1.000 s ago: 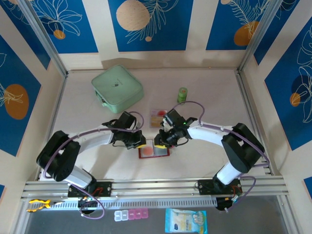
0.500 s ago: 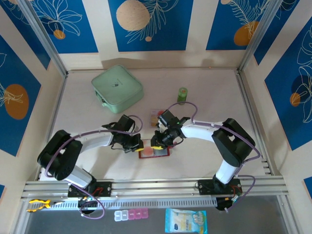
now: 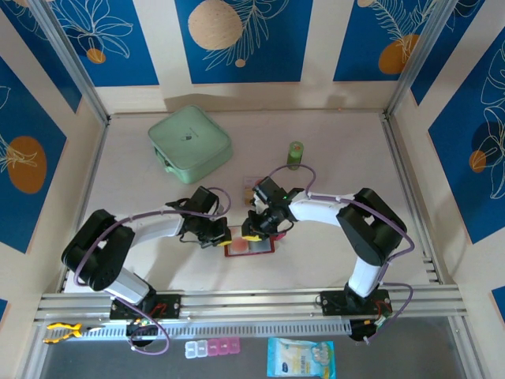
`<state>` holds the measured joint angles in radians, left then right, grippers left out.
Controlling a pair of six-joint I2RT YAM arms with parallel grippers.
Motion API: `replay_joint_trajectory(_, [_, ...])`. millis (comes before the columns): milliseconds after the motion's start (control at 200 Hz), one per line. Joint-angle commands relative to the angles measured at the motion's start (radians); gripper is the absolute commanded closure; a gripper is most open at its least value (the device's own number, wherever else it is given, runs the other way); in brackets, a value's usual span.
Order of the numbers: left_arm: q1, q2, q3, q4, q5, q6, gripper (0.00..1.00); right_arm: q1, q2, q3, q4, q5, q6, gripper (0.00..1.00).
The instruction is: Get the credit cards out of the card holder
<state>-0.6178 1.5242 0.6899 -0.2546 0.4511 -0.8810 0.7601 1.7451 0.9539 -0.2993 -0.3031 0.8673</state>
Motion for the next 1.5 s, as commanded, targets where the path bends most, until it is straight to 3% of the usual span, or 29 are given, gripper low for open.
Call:
replay_joint_trajectory(0, [0.01,0.004,-0.007,-0.036,-0.021,0.023,1.0,0.005,0.015,0.014,0.0,-0.027,-0.01,0.78])
replay_joint_trajectory(435, [0.01,0.013,-0.003,-0.059,-0.034,0.039,1.0,0.004,0.045,0.022,0.013,-0.033,-0.014,0.78])
replay_joint_trajectory(840, [0.01,0.013,0.0,-0.063,-0.035,0.041,1.0,0.004,0.06,0.025,0.022,-0.047,-0.019,0.84])
replay_joint_trajectory(1496, [0.011,-0.027,0.031,-0.115,-0.084,0.058,1.0,0.002,0.007,0.029,-0.027,-0.009,-0.032,0.8])
